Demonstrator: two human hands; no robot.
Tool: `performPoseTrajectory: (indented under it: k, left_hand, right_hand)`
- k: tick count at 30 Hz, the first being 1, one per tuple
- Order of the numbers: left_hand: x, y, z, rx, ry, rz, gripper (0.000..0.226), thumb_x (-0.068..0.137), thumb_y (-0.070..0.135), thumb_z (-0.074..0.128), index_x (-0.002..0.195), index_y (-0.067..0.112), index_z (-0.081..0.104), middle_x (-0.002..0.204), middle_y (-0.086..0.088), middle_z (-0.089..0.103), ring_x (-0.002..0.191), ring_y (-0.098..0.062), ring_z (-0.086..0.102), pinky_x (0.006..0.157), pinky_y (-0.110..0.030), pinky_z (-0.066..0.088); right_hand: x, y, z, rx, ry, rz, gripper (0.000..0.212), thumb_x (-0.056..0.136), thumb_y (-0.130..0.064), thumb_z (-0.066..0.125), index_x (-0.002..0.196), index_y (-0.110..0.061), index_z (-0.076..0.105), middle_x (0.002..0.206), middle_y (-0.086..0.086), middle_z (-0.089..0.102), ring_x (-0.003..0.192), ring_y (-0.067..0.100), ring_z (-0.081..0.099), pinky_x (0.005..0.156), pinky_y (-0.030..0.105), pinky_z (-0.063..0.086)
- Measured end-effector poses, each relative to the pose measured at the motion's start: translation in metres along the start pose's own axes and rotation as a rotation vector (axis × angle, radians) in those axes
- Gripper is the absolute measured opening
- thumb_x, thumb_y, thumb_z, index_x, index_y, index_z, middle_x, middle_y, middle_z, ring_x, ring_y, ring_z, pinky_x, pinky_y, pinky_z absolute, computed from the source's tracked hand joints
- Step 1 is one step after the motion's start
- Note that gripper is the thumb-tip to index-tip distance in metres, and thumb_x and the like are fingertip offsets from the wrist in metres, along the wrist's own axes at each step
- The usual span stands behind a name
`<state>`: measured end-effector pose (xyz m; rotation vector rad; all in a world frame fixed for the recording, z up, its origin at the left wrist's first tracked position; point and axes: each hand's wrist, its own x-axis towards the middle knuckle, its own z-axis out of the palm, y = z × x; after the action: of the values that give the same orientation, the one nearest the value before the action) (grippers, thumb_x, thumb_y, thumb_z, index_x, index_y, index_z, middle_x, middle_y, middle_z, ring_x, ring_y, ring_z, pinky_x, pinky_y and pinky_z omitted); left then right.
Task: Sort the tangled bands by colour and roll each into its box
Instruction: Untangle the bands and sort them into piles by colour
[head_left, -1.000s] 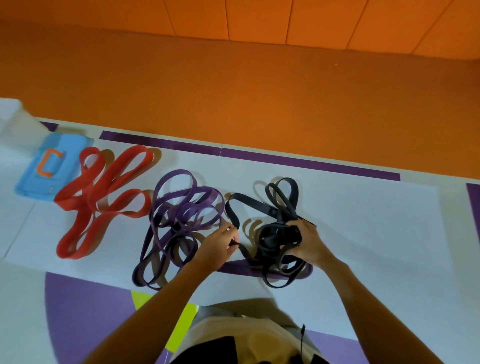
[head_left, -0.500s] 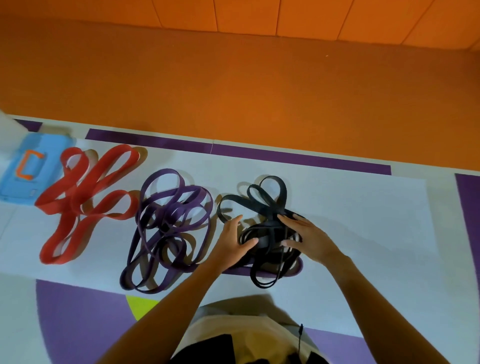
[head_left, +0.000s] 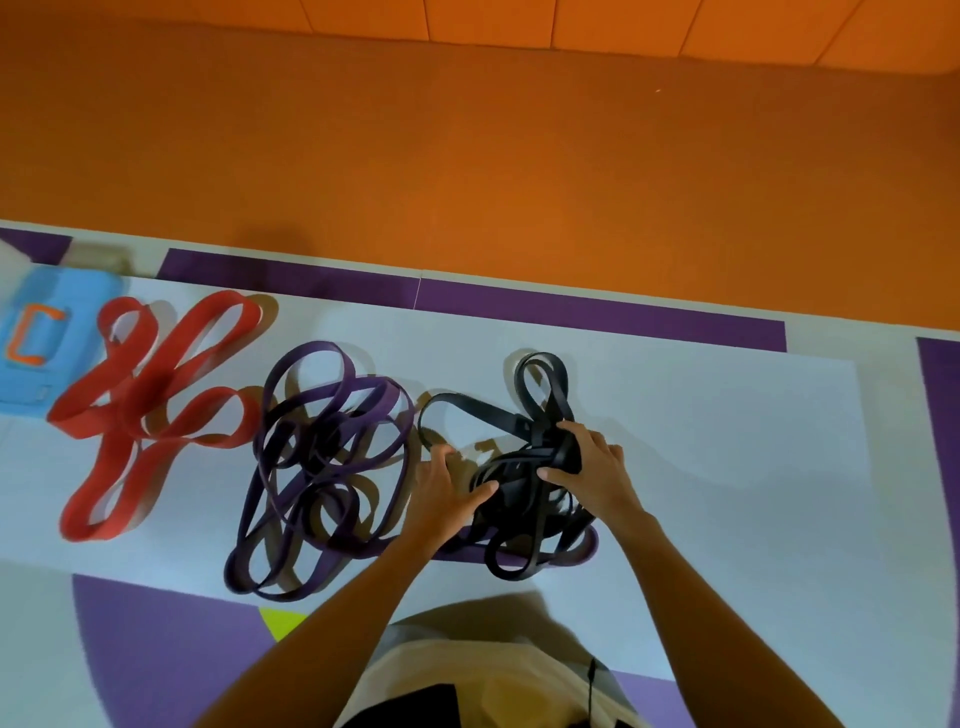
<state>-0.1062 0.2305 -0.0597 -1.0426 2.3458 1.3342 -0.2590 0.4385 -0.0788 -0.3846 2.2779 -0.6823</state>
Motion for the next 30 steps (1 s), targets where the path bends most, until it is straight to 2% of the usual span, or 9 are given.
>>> performPoseTrajectory:
  k: [4,7,9,11,14,18,20,24,30]
  left_hand:
    - [-0.002,0.003,0.005,-0.013,-0.265,0.16,0.085,0.087,0.048,0.083,0.151,0.019,0.035,0.141,-0.005,0.063,0.129,-0.021,0.064,0.104,-0.037,0.058]
    - [-0.006,0.012,0.017,-0.018,-0.25,0.21,0.098,0.082,0.036,0.09,0.156,0.016,0.028,0.151,-0.006,0.056,0.138,-0.02,0.055,0.11,-0.041,0.054]
    - [-0.007,0.014,0.02,-0.073,-0.249,0.212,0.098,0.081,0.027,0.088,0.157,0.017,0.027,0.151,-0.007,0.055,0.139,-0.022,0.055,0.11,-0.042,0.054]
    - [-0.009,0.015,0.019,-0.166,-0.252,0.182,0.094,0.082,0.023,0.086,0.156,0.023,0.028,0.147,0.0,0.058,0.137,-0.02,0.058,0.108,-0.035,0.055]
    - [-0.012,0.024,0.016,-0.266,-0.219,0.162,0.087,0.084,0.023,0.084,0.15,0.042,0.031,0.136,0.025,0.059,0.132,-0.005,0.059,0.1,-0.017,0.053]
    - [-0.013,0.045,0.012,-0.395,-0.167,0.183,0.088,0.089,0.02,0.082,0.157,0.042,0.031,0.144,0.012,0.062,0.134,-0.007,0.059,0.107,-0.029,0.055]
    - [-0.016,0.056,0.007,-0.429,-0.136,0.209,0.084,0.091,0.017,0.079,0.158,0.041,0.033,0.145,0.014,0.061,0.137,-0.007,0.057,0.111,-0.032,0.053]
    - [-0.024,0.064,-0.012,-0.444,-0.11,0.277,0.081,0.093,0.003,0.075,0.16,0.025,0.034,0.151,-0.003,0.058,0.141,-0.023,0.055,0.114,-0.048,0.05]
    - [-0.05,0.076,-0.048,-0.436,-0.131,0.318,0.08,0.09,0.007,0.077,0.157,0.03,0.041,0.147,0.011,0.058,0.142,-0.014,0.052,0.114,-0.048,0.05]
  right_hand:
    - [-0.001,-0.006,0.004,0.182,-0.052,-0.004,0.065,0.088,-0.054,0.075,0.141,-0.041,0.04,0.128,0.001,0.058,0.12,0.026,0.055,0.104,0.041,0.048]
    - [-0.006,-0.012,0.006,0.375,-0.103,0.029,0.056,0.09,-0.05,0.076,0.133,-0.045,0.041,0.114,-0.012,0.069,0.108,0.018,0.07,0.099,0.037,0.056]
    - [-0.009,-0.014,0.008,0.431,-0.098,0.049,0.054,0.091,-0.05,0.076,0.132,-0.046,0.041,0.115,-0.008,0.071,0.108,0.019,0.07,0.099,0.038,0.057]
    - [-0.012,-0.015,0.009,0.503,-0.083,0.07,0.051,0.093,-0.048,0.075,0.132,-0.043,0.044,0.121,0.001,0.071,0.111,0.022,0.07,0.1,0.04,0.058]
    - [-0.02,-0.021,0.01,0.631,-0.074,0.071,0.041,0.098,-0.045,0.07,0.132,-0.041,0.048,0.126,0.0,0.069,0.116,0.023,0.07,0.102,0.047,0.058]
    - [-0.037,-0.041,0.006,0.795,-0.014,0.071,0.041,0.099,-0.054,0.062,0.137,-0.046,0.049,0.131,-0.007,0.068,0.12,0.015,0.068,0.099,0.042,0.059]
    - [-0.045,-0.054,-0.001,0.83,0.0,0.056,0.047,0.097,-0.061,0.057,0.141,-0.053,0.046,0.134,-0.011,0.066,0.122,0.012,0.066,0.094,0.036,0.058]
    - [-0.06,-0.076,-0.009,0.909,0.02,0.029,0.048,0.094,-0.062,0.057,0.141,-0.054,0.049,0.135,-0.011,0.067,0.122,0.013,0.065,0.091,0.035,0.06]
    - [-0.077,-0.099,-0.013,1.009,0.097,-0.024,0.049,0.09,-0.058,0.066,0.137,-0.045,0.057,0.134,-0.009,0.068,0.125,0.015,0.065,0.105,0.049,0.056]
